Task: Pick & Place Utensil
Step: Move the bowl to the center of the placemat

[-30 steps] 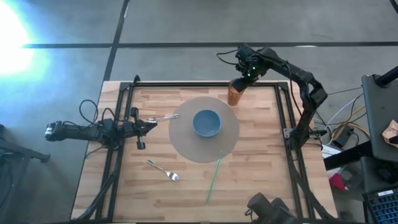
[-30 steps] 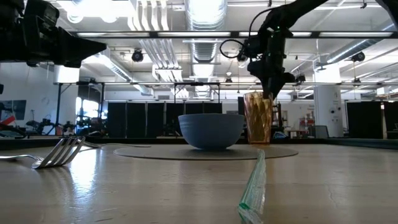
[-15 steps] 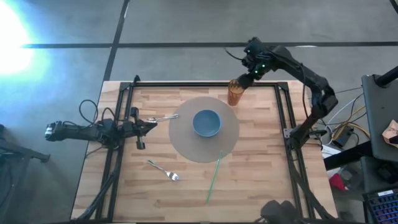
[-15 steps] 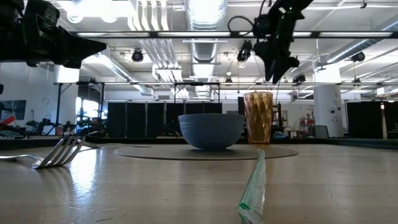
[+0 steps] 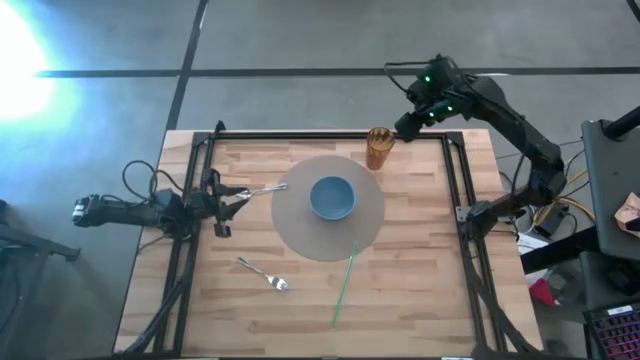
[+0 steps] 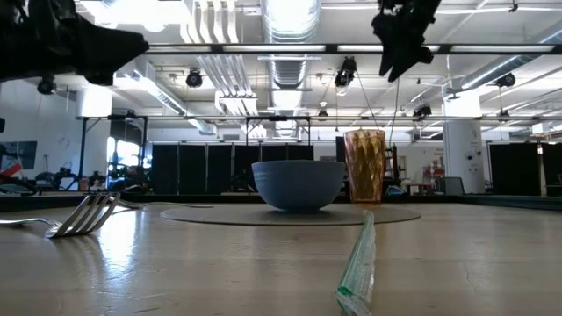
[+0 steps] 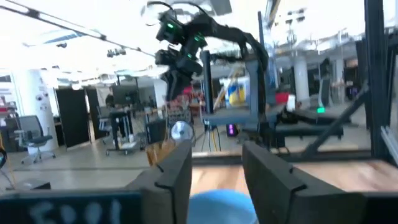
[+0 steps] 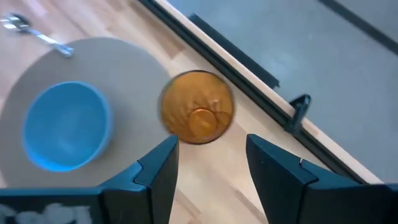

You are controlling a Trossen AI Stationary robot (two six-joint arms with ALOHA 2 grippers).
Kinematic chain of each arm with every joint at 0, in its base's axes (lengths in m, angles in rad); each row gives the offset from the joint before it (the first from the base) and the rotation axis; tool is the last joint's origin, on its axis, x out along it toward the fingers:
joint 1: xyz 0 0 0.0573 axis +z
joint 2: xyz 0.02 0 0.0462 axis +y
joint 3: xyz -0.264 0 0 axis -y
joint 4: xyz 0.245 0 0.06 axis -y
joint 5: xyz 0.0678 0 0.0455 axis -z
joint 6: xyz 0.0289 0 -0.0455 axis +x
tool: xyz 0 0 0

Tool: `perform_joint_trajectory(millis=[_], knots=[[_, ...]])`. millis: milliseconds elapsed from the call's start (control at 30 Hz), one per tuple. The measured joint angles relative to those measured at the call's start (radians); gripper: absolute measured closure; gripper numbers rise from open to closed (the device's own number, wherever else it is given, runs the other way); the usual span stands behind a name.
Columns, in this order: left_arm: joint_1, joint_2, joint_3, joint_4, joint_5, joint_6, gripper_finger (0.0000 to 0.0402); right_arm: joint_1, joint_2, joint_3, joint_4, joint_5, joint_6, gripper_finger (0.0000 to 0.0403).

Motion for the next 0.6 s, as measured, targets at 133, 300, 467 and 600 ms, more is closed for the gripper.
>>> perform_joint_trajectory(millis=[133, 300, 467, 600], knots=[[0.0, 0.0, 0.0, 0.033, 0.0, -0.001, 0.0249, 0.072, -0.064, -0.019, 0.01, 0.0, 0.0, 0.0218], [0.0, 0.033, 0.012, 0.071, 0.005, -0.021, 0.025, 0.186, -0.138, -0.08, 0.1, 0.0, 0.002, 0.0218], [0.0, 0.112, 0.047, 0.068, 0.008, -0.041, 0.025, 0.29, -0.211, -0.199, 0.247, 0.0, -0.002, 0.022], [0.0, 0.213, 0.105, 0.068, 0.008, -0.052, 0.025, 0.355, -0.266, -0.321, 0.351, 0.0, 0.0, 0.0225]])
